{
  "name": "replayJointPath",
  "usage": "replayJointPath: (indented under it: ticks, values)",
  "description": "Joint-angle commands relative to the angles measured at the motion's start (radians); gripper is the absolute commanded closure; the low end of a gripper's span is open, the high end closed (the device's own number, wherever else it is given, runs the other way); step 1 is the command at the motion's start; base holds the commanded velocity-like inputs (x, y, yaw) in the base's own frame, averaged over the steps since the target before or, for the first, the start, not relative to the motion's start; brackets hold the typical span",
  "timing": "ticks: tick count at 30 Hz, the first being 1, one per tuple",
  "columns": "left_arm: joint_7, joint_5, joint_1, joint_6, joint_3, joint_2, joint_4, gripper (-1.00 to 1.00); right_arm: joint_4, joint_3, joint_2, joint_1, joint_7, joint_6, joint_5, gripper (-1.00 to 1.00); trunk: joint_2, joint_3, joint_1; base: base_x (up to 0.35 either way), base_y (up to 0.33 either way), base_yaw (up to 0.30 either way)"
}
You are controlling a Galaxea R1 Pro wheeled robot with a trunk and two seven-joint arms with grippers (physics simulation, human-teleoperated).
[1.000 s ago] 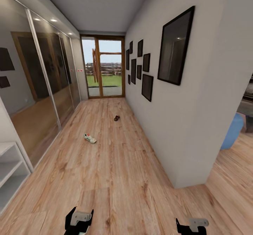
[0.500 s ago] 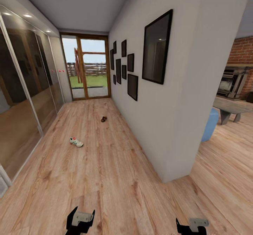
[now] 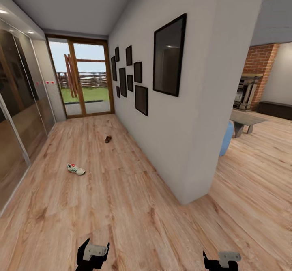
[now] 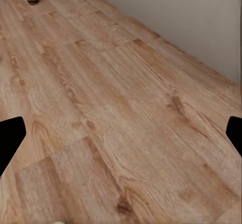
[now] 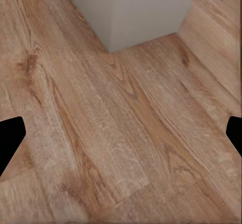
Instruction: Pick up the two gym shoes and the two sandals from the corridor floor and place them onto the hallstand (shoe rack) in the corridor, making sure they are on the rack and not on the floor. Arrange them so the two gym shoes are next to each other and the two sandals are next to each other.
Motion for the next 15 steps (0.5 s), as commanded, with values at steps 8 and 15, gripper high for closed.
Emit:
replayJointPath:
  ticks: [8, 15]
  values:
    - [0.002, -0.003, 0.000, -0.003, -0.002, 0.001, 0.000, -1.00, 0.001, 0.000, 0.000, -0.001, -0.001, -0.003, -0.002, -1.00, -0.001, -0.001, 0.000, -0.049, 0.226, -0.126]
    - [0.003, -0.003, 0.000, -0.003, -0.001, 0.002, 0.000, -1.00, 0.001, 0.001, 0.000, -0.001, -0.001, -0.003, -0.002, -1.00, -0.001, -0.001, 0.000, -0.014, 0.062, -0.027]
